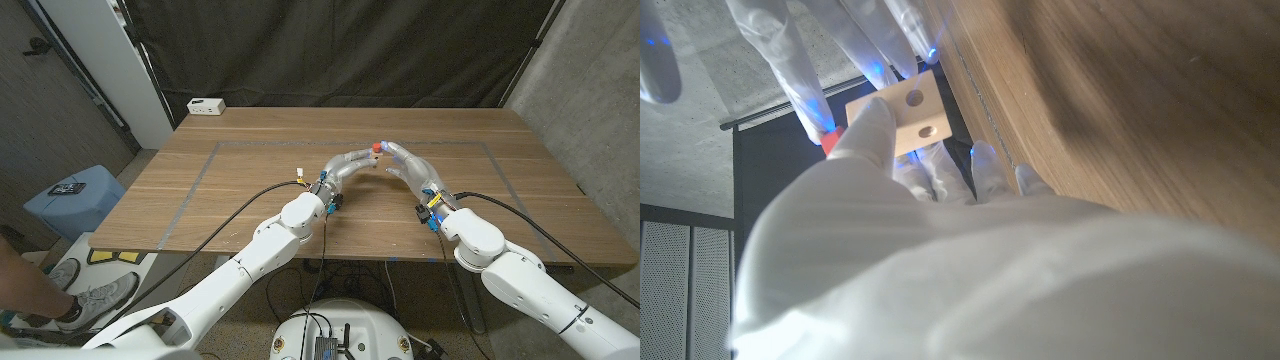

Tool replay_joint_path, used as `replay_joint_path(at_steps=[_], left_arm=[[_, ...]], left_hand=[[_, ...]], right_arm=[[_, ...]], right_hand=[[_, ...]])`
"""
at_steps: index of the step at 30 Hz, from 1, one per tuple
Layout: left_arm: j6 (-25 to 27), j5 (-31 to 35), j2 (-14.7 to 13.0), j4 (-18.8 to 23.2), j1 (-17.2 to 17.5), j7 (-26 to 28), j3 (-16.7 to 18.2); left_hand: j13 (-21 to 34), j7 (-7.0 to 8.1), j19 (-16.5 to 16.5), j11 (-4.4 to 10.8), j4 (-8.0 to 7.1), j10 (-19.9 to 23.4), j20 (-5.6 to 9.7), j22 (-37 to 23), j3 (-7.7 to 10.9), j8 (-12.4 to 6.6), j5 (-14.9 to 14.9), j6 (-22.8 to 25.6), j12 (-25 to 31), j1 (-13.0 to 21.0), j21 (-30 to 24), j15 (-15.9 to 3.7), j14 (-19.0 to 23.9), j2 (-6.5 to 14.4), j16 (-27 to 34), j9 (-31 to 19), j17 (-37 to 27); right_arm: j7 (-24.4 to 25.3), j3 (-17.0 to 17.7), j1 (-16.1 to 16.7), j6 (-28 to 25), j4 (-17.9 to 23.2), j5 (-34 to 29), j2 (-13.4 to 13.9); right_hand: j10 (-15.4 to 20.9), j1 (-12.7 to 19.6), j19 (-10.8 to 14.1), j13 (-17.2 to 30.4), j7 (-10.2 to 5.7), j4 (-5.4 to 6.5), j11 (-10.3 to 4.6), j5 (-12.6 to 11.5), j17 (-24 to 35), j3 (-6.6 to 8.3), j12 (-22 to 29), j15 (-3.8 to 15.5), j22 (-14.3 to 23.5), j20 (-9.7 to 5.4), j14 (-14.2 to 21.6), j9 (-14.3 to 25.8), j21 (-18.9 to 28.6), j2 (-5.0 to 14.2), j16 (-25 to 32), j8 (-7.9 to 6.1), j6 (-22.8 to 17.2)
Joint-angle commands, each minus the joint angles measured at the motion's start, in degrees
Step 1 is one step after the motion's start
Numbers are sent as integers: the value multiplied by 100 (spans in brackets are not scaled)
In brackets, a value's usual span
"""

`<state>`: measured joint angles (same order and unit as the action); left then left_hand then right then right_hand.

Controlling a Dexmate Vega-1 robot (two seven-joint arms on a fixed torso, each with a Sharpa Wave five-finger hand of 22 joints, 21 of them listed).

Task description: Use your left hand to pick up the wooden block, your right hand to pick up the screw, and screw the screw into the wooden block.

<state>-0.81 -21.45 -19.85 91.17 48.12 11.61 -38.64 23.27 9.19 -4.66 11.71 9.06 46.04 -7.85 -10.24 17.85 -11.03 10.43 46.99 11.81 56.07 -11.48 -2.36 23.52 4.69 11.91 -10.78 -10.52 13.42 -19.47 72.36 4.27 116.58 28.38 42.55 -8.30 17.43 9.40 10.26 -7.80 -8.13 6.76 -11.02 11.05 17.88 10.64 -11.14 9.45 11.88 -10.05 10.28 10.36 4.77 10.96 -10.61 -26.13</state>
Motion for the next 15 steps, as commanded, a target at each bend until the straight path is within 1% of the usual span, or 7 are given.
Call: replay_joint_path(at_steps=[1, 10, 15], left_arm=[[12, 6, 25, -42, -38, -7, -15], [6, 8, 30, -48, -32, 11, -10], [-15, 4, 39, -68, -28, 18, -2]], left_hand=[[8, -73, -42, 0, -20, 59, -18, -22, 25, -28, 37, 86, 37, 0, -23, -340, 45, 55, 32, -15, -10], [8, -65, -46, -7, -19, 62, -19, -22, 27, -31, 37, 93, 38, 3, -24, -341, 44, 55, 29, -15, -9], [8, -72, -45, -4, -22, 64, -22, -22, 26, -29, 37, 89, 39, 0, -24, -343, 43, 60, 31, -15, -11]], right_arm=[[10, -24, 54, 61, 45, -33, -19], [-31, -58, 48, 94, 51, -49, -30], [-18, -71, 38, 98, 57, -75, -42]], right_hand=[[22, -28, 0, 19, 10, -4, 9, 6, 7, 11, 42, 2, 18, 19, -104, 6, 25, 17, 48, -38, -54], [43, -24, 18, 19, 31, -8, -1, 6, 6, 16, 47, 2, 18, 17, -103, 6, 31, 24, 47, -69, -165], [45, -22, 23, 19, 47, -9, 1, 6, 5, 19, 47, 5, 18, 17, -101, 6, 33, 26, 48, -64, -170]])
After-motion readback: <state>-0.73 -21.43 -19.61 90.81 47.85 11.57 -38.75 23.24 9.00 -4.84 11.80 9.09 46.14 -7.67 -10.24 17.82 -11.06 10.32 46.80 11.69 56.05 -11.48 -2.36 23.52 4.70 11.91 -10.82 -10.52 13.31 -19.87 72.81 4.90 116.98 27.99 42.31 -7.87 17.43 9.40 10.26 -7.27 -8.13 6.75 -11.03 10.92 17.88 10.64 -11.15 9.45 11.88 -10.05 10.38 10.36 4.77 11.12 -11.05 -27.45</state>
